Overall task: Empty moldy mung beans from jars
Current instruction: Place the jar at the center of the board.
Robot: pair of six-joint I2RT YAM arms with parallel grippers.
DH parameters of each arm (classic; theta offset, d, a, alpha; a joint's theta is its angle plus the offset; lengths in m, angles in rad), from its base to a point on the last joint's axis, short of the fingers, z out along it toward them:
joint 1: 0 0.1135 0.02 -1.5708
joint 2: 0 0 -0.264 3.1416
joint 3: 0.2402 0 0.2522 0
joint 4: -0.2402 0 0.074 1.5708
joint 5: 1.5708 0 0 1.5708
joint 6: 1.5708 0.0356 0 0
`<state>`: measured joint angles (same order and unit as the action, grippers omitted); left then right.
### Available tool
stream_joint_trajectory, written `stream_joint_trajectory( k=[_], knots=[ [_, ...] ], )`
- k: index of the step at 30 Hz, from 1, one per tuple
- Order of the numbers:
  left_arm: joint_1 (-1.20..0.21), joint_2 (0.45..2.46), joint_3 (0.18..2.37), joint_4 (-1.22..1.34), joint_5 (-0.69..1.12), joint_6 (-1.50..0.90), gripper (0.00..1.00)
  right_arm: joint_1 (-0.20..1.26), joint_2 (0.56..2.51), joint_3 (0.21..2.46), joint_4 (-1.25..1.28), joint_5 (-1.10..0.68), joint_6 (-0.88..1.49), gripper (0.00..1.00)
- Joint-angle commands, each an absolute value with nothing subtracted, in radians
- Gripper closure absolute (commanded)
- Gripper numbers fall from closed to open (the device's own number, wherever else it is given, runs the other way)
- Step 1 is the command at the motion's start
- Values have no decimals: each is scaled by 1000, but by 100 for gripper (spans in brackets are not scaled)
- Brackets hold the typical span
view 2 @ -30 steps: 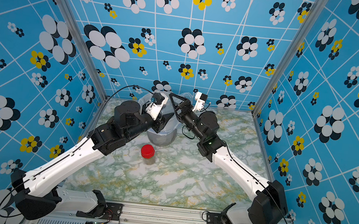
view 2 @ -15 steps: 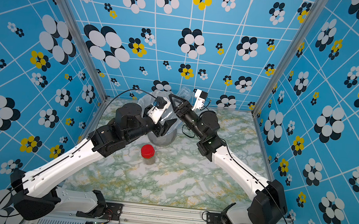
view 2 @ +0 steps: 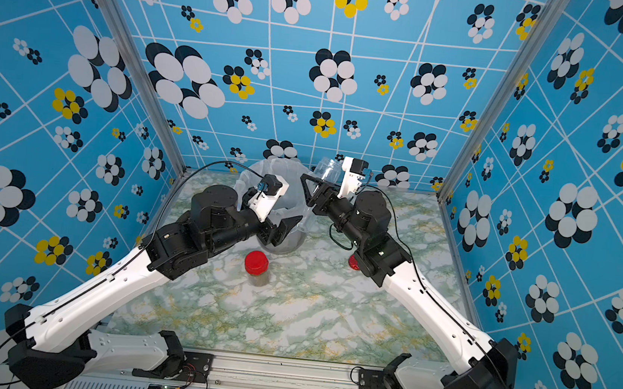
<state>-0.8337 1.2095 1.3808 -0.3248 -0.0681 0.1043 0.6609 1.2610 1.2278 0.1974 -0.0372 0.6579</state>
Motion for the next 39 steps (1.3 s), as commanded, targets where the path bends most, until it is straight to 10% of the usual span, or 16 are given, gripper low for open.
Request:
stream_joint_trajectory(
  k=[1, 21, 39],
  knots=[
    [-838, 1173, 1372, -348, -93, 111, 17, 665, 1206, 1242, 86, 37, 511, 44],
    [-838, 842, 1144, -526, -227, 53, 12, 664, 1088, 824, 248, 295, 148, 45],
    [-838, 723, 880, -488, -236, -53, 8, 601, 1601, 708, 745, 443, 232, 36]
  ],
)
